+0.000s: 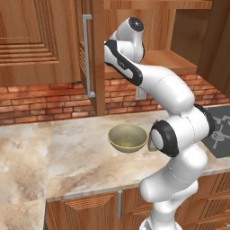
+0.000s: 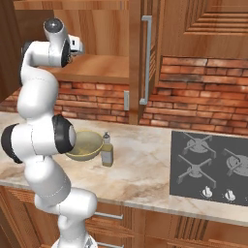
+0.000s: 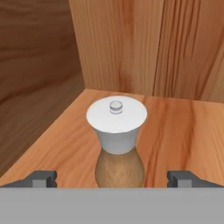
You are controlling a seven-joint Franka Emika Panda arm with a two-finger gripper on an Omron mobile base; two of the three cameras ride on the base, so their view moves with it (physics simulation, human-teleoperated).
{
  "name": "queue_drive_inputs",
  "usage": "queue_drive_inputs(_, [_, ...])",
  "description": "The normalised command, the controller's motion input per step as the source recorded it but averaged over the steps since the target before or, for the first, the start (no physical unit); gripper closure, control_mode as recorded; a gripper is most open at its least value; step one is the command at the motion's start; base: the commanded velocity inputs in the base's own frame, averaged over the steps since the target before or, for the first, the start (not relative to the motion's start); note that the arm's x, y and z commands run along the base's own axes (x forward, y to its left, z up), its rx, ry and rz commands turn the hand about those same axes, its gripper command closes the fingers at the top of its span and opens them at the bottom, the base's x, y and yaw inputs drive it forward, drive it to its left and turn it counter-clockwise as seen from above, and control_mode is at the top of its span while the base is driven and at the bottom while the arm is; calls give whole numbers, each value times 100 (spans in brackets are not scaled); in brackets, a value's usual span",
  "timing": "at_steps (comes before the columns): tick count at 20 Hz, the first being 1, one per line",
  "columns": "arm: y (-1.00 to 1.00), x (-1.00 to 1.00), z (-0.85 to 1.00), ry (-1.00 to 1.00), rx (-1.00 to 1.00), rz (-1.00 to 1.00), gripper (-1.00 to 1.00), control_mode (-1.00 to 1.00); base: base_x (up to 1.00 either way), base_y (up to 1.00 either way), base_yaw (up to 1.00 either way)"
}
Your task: Retrieve the bottle and the shaker from the cabinet and place them next to the mixing bowl on the counter. Then add garlic from the fridge to the mixing bowl.
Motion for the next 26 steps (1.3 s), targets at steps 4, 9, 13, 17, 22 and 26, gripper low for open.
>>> queue_drive_inputs(4, [0,0,-30,5,0,0,-100,-100,0,0,0])
queue_drive_inputs(9, [0,2,-14,3,0,0,-100,-100,0,0,0])
queue_drive_inputs(13, [0,7,0,1,0,0,-100,-100,0,0,0])
queue_drive_inputs(17, [0,13,0,0,0,0,-100,-100,0,0,0])
queue_drive_inputs(22, [4,18,-4,0,0,0,-100,-100,0,0,0])
queue_drive_inputs(26, [9,17,-9,0,0,0,-100,-100,0,0,0])
